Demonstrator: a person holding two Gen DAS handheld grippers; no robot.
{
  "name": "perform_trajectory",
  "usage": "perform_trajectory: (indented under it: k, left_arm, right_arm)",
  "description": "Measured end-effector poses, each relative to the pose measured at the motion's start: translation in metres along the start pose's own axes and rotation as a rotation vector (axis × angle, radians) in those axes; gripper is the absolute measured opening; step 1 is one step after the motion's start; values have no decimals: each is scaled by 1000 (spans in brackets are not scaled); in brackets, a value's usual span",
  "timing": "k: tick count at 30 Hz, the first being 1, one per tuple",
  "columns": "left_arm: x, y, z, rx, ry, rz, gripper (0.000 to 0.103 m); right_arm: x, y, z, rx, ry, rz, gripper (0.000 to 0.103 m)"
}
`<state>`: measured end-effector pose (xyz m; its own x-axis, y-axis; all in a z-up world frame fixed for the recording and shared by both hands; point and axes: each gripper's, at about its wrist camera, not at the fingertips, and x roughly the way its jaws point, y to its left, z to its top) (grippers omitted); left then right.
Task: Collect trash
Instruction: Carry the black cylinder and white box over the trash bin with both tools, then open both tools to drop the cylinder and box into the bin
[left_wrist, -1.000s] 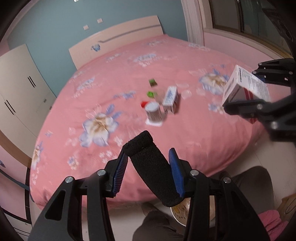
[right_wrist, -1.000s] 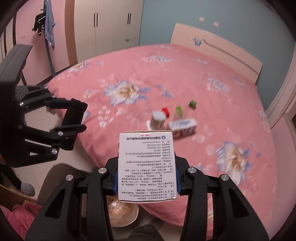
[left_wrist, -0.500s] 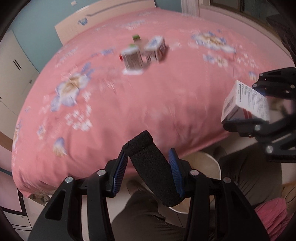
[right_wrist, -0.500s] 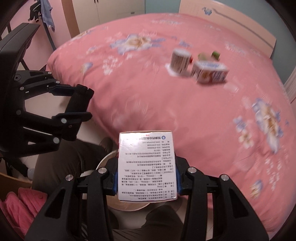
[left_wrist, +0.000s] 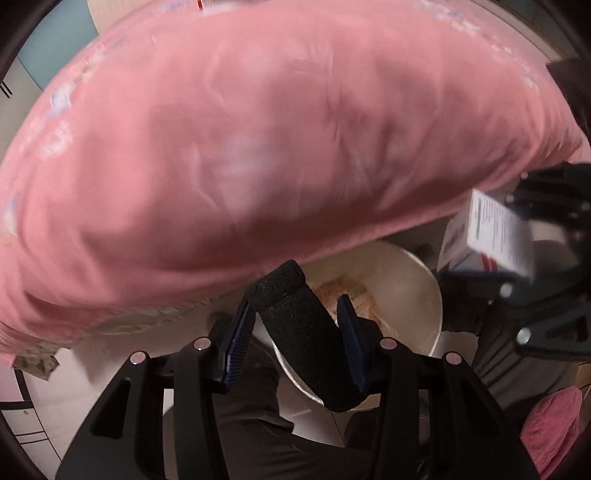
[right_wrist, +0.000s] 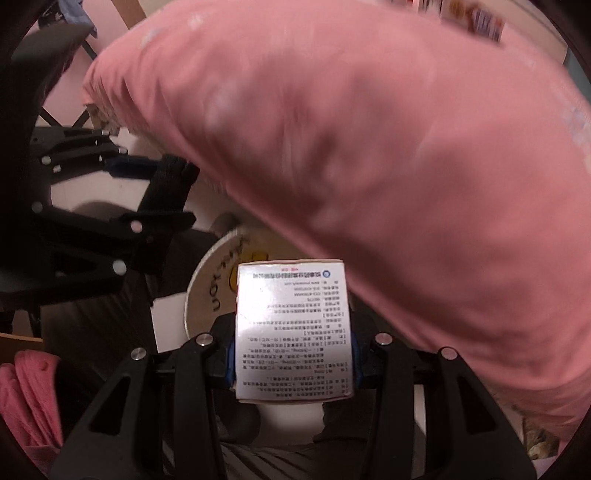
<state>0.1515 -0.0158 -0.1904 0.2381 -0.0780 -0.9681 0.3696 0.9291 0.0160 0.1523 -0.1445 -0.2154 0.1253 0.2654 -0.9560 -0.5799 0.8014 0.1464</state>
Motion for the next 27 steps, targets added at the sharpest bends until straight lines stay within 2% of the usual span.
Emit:
perform_trajectory:
  k: [14,21,27]
  left_arm:
    - [102,-7,-23,-89,200,-99,48]
    - [152,-5,-33,-187,285,-133,48]
    - [182,-9,-39,-232,341,-143,48]
  right_arm:
    - [111,2,-29,88,212,86,45]
    - [152,5,-35,156,275,95,45]
    - [174,1,-42,196,304,83,45]
